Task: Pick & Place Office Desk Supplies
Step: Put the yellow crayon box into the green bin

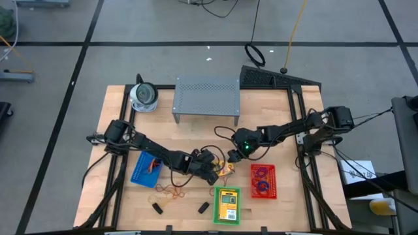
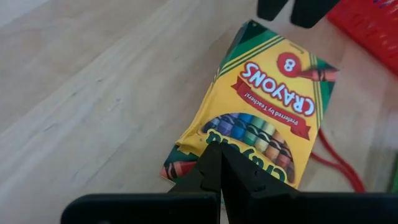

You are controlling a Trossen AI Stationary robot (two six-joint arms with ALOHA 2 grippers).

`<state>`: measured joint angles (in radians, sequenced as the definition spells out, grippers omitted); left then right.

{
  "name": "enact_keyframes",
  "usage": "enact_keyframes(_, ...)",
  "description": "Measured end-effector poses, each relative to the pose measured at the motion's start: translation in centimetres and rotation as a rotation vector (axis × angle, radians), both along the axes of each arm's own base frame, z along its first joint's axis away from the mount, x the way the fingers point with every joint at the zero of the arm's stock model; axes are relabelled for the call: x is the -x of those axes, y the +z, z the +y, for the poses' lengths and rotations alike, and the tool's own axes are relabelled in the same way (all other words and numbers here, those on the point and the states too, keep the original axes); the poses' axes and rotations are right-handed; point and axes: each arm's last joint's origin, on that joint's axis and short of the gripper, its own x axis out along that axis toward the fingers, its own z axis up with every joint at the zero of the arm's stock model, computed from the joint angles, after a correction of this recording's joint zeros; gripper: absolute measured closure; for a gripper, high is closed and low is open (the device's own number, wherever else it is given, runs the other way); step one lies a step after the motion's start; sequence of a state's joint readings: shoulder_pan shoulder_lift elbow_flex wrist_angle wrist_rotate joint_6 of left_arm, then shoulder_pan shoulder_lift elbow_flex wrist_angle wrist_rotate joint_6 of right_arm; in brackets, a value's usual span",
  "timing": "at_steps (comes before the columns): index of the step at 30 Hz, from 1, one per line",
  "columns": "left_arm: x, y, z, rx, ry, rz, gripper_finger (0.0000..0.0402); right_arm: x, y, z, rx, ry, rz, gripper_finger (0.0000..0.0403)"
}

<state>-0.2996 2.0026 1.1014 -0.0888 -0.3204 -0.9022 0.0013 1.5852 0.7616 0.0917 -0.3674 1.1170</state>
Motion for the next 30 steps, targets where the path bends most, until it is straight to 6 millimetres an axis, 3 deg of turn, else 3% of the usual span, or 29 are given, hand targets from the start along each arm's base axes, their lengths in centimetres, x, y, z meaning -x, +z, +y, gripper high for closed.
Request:
enact_keyframes(8,0.2,-0.2,0.2,-0.005,0.001,0.033,0.0401,0.0,0.0,0.0,0.022,-0.014,-0.001,0.0243)
enact_keyframes(17,0.4,-0.4,0.2,-0.004,-0.002,0.053,0.0401,-0.3,-2.2,0.6,-0.018,0.000,0.083,0.0243)
enact_keyframes(26,0.5,-0.5,0.2,-0.006,-0.005,0.060,0.0401,-1.5,-1.5,0.7,-0.039,-0.007,-0.062,0.0244)
enact_keyframes(30,0.4,-0.5,0.3,-0.007,-0.009,0.056,0.0401,-1.5,-1.4,0.8,-0.035,-0.003,-0.072,0.0269)
